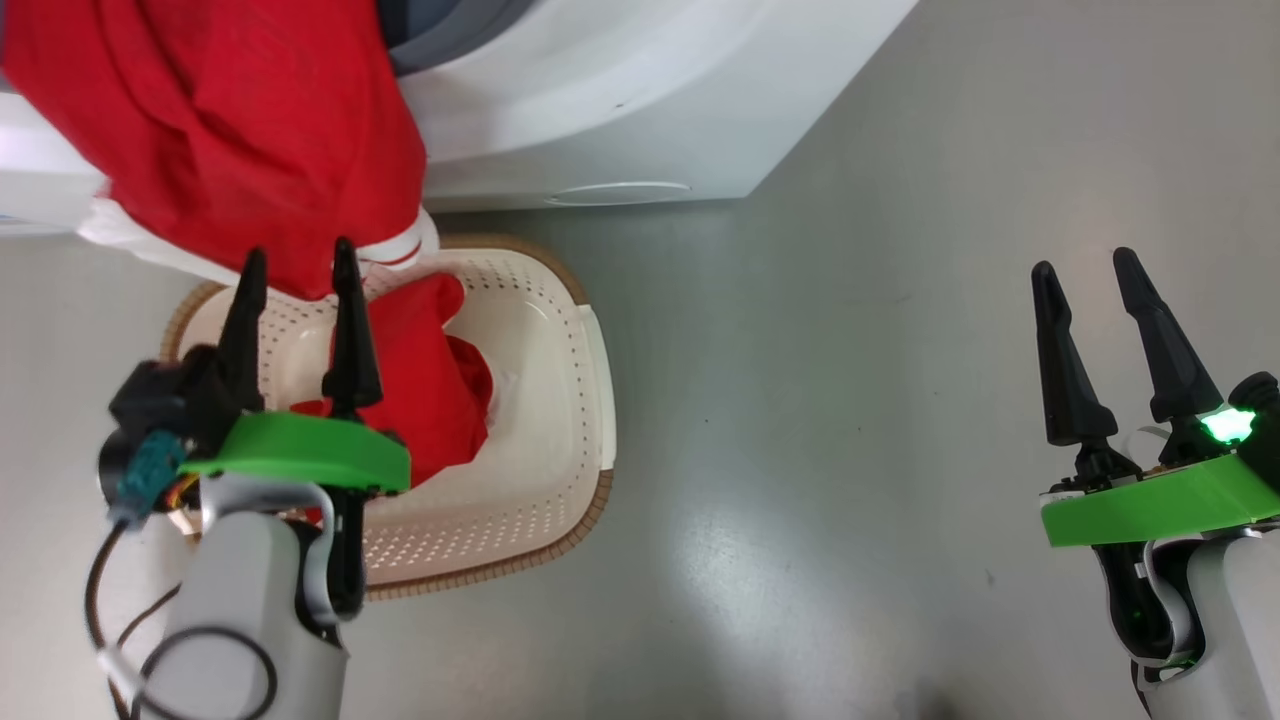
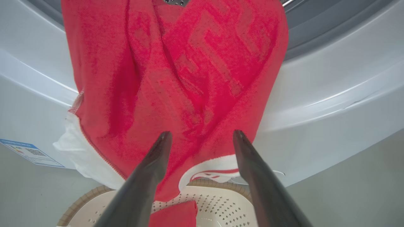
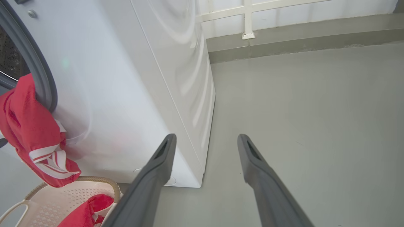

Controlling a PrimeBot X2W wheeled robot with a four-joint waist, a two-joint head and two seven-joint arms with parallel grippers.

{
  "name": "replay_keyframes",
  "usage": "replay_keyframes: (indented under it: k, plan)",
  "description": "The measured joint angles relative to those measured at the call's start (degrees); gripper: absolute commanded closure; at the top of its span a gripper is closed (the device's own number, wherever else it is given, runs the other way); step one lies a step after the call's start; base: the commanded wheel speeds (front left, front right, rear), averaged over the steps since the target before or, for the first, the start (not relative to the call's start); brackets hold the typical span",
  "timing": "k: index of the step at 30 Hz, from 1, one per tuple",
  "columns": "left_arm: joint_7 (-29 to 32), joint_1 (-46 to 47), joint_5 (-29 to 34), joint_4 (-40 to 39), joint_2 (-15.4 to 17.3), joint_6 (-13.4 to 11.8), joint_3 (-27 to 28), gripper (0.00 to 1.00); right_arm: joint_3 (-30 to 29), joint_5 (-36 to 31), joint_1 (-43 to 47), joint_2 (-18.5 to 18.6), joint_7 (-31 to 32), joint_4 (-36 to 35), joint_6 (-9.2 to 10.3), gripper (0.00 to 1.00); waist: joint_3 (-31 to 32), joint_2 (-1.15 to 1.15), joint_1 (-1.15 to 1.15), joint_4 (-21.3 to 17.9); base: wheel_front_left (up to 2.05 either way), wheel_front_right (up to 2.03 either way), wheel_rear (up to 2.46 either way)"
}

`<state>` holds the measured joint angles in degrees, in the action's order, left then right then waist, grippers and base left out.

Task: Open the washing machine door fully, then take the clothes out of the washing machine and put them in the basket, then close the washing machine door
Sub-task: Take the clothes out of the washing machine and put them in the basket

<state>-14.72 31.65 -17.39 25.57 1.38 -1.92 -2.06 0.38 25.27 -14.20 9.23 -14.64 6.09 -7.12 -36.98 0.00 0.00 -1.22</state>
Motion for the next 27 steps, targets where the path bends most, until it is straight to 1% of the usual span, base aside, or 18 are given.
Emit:
replay_keyframes:
  k: [6,14,20,27]
  plan:
    - [0.0,-5.6,1.8,-9.7,0.1,-0.2,-0.7,0.00,-0.4,0.0,0.3,0.5,0.0,0.0,0.00,0.00,1.5,0.00,0.00,1.1,0.00,0.00,0.00]
    - [0.0,-13.3,3.8,-19.4,0.2,-2.2,-1.9,0.00,-0.9,0.0,2.4,0.9,0.0,0.0,0.00,0.00,3.4,0.00,0.00,1.9,0.00,0.00,0.00]
    - [0.0,-17.1,3.9,-22.2,0.5,-3.6,-2.5,0.00,-0.9,0.0,2.6,1.0,0.0,0.1,0.00,0.00,3.9,0.00,0.00,1.7,0.00,0.00,0.00]
    - [0.0,-17.4,3.7,-22.6,0.5,-3.8,-3.2,0.00,-1.2,-0.1,2.6,1.0,0.0,0.1,0.00,0.00,4.0,0.00,0.00,1.8,0.00,0.00,0.00]
